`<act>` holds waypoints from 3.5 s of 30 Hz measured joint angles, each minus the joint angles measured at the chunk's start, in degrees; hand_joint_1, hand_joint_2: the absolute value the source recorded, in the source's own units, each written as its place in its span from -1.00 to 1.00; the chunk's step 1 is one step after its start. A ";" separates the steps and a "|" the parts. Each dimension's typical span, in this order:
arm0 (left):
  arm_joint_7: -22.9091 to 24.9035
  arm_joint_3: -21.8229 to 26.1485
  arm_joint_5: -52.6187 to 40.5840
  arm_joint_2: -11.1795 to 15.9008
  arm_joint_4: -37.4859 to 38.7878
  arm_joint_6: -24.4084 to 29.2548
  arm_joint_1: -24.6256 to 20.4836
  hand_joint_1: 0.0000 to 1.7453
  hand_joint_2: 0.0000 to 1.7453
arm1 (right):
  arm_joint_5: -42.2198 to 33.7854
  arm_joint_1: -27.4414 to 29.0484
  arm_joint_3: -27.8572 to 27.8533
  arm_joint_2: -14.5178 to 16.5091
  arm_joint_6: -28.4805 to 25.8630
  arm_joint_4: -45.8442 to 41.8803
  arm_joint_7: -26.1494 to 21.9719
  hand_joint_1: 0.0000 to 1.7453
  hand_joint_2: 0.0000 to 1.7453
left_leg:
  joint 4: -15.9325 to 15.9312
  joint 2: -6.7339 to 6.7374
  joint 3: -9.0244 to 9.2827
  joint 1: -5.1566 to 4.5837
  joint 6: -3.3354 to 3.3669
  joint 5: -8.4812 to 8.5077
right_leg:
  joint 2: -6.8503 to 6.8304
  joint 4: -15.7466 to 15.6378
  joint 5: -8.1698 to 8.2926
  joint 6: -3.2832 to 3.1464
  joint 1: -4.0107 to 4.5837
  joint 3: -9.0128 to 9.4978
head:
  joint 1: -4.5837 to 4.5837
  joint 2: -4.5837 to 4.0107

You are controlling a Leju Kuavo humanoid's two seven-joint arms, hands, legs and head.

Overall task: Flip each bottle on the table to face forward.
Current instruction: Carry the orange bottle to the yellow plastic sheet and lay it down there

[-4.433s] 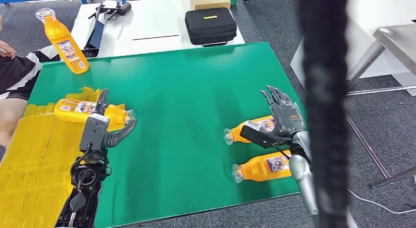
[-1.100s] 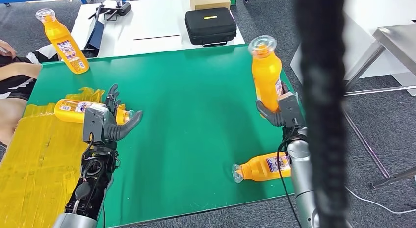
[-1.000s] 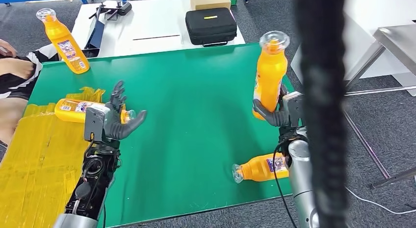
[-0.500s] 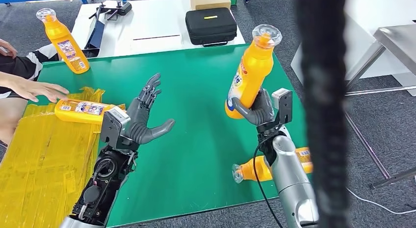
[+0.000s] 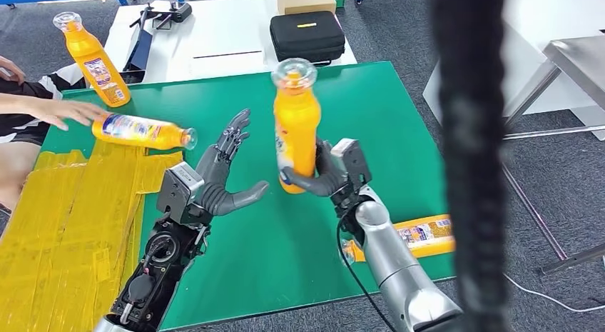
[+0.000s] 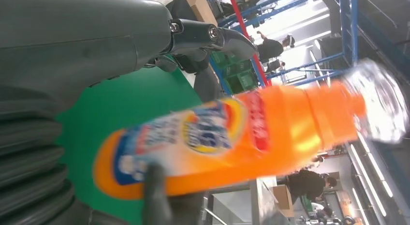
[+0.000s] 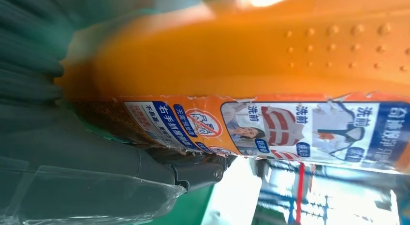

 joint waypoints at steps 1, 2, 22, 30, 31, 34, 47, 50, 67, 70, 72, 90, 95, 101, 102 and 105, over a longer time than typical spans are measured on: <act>0.11 -0.03 -0.10 -0.08 -0.07 0.04 0.00 -1.00 1.00 | 0.80 -0.11 0.74 0.34 -0.27 0.39 0.14 1.00 1.00 | 0.00 0.00 0.00 0.00 0.00 0.00 | 0.00 0.00 0.00 0.00 0.00 0.00 | -0.01 0.00; 0.23 -0.03 -0.16 -0.15 -0.11 0.07 0.00 -1.00 1.00 | 1.60 -0.24 1.49 0.65 -0.57 0.82 0.23 1.00 1.00 | 0.00 0.01 0.00 0.00 0.00 0.00 | 0.01 0.00 0.00 0.00 0.00 0.00 | -0.01 0.00; 2.01 1.07 1.63 -0.45 0.01 0.42 0.01 -1.00 1.00 | 5.53 -1.90 10.65 3.54 -2.82 7.92 0.46 1.00 1.00 | 0.00 0.00 0.00 0.00 -0.01 0.00 | 0.00 0.00 0.00 0.00 0.00 -0.01 | 0.00 0.00; 2.83 1.65 2.08 -0.45 0.46 0.50 -0.02 -1.00 1.00 | 6.17 -2.30 11.28 3.70 -3.68 8.77 0.14 1.00 1.00 | 0.00 0.00 0.00 0.00 -0.01 0.00 | 0.00 0.00 0.00 0.00 0.00 0.00 | 0.01 0.00; 3.31 1.83 2.34 -0.44 0.74 0.63 -0.06 -1.00 1.00 | 6.57 -2.31 11.53 3.71 -4.21 8.76 0.00 1.00 1.00 | 0.00 0.00 0.00 0.00 -0.01 0.00 | 0.01 0.00 0.00 0.00 0.00 0.00 | 0.00 0.00; 4.15 2.62 2.82 -0.44 2.06 1.21 -0.24 -1.00 1.00 | 8.07 -2.31 12.42 3.69 -6.41 8.38 -0.08 1.00 1.00 | 0.00 0.01 0.01 0.00 -0.01 0.01 | 0.01 0.00 0.00 0.00 0.00 -0.01 | 0.00 0.00; 5.96 4.33 0.44 -0.94 8.24 3.06 -2.47 0.00 1.00 | 15.49 -0.87 14.98 1.72 -16.92 -0.22 1.22 1.00 1.00 | 0.00 -0.01 -0.02 -0.02 -0.01 0.02 | 0.00 0.00 0.00 0.00 -0.02 -0.02 | 0.02 0.00; 6.05 4.34 0.46 -1.15 8.98 2.20 -2.54 1.00 1.00 | 16.72 -0.43 15.01 1.32 -17.78 -2.18 1.20 1.00 1.00 | 0.00 -0.01 -0.02 -0.02 -0.01 0.01 | 0.00 0.00 0.00 0.00 -0.01 -0.03 | 0.02 0.00; 2.84 7.20 6.01 -2.40 8.35 2.46 -1.31 1.00 1.00 | 17.81 -0.20 16.15 1.13 -17.21 -4.74 1.96 1.00 1.00 | 0.00 -0.02 -0.03 0.00 -0.01 0.02 | 0.00 0.00 0.00 0.00 -0.01 -0.03 | 0.01 0.00; 2.78 7.42 6.61 -2.57 8.35 2.67 -1.22 1.00 1.00 | 17.81 -0.27 16.15 1.14 -16.95 -4.74 2.01 0.75 1.00 | 0.00 -0.02 -0.04 -0.01 -0.01 0.02 | 0.00 0.00 0.00 0.00 -0.01 -0.02 | 0.02 0.00; 2.74 7.48 6.99 -2.63 8.28 2.87 -1.16 1.00 1.00 | 17.81 -0.37 16.15 1.15 -16.78 -4.74 2.01 0.14 1.00 | 0.00 -0.02 -0.04 -0.01 -0.01 0.02 | 0.00 0.00 0.00 0.00 -0.01 -0.03 | 0.02 0.00; 1.92 12.93 8.46 -1.84 7.90 7.39 -0.96 1.00 1.00 | 28.79 0.48 16.37 -0.19 -26.09 -9.96 2.89 -1.00 1.00 | 0.00 0.05 -0.04 0.00 0.02 0.06 | 0.00 0.00 0.00 -0.01 0.00 -0.07 | 0.00 0.00; 0.65 14.71 3.08 -1.41 7.92 14.71 -0.96 1.00 1.00 | 41.14 0.84 16.41 -1.46 -32.49 -12.00 7.44 -1.00 1.00 | 0.00 0.03 -0.04 -0.01 0.02 0.06 | 0.00 0.00 0.00 -0.01 -0.01 -0.07 | 0.02 0.00; 4.66 16.96 -27.63 0.25 8.83 36.48 -0.96 1.00 1.00 | 55.86 3.30 16.24 -4.51 -35.37 -17.47 14.09 -1.00 1.00 | 0.00 0.03 -0.04 -0.01 0.02 0.06 | -0.01 0.00 0.00 -0.01 0.00 -0.07 | 0.01 0.00; 7.39 17.72 -37.26 0.52 8.97 39.04 -0.86 1.00 1.00 | 57.41 3.85 16.17 -5.20 -34.78 -18.63 15.15 -1.00 1.00 | 0.00 0.03 -0.04 0.00 0.02 0.06 | -0.01 0.00 0.00 -0.01 0.00 -0.07 | 0.00 0.00; 15.70 21.27 -66.66 1.10 9.13 41.72 -0.33 1.00 1.00 | 59.15 5.40 15.86 -7.54 -32.22 -22.09 17.39 -1.00 1.00 | 0.00 0.04 -0.04 -0.01 0.02 0.06 | 0.00 0.00 0.00 -0.01 -0.01 -0.08 | 0.01 0.00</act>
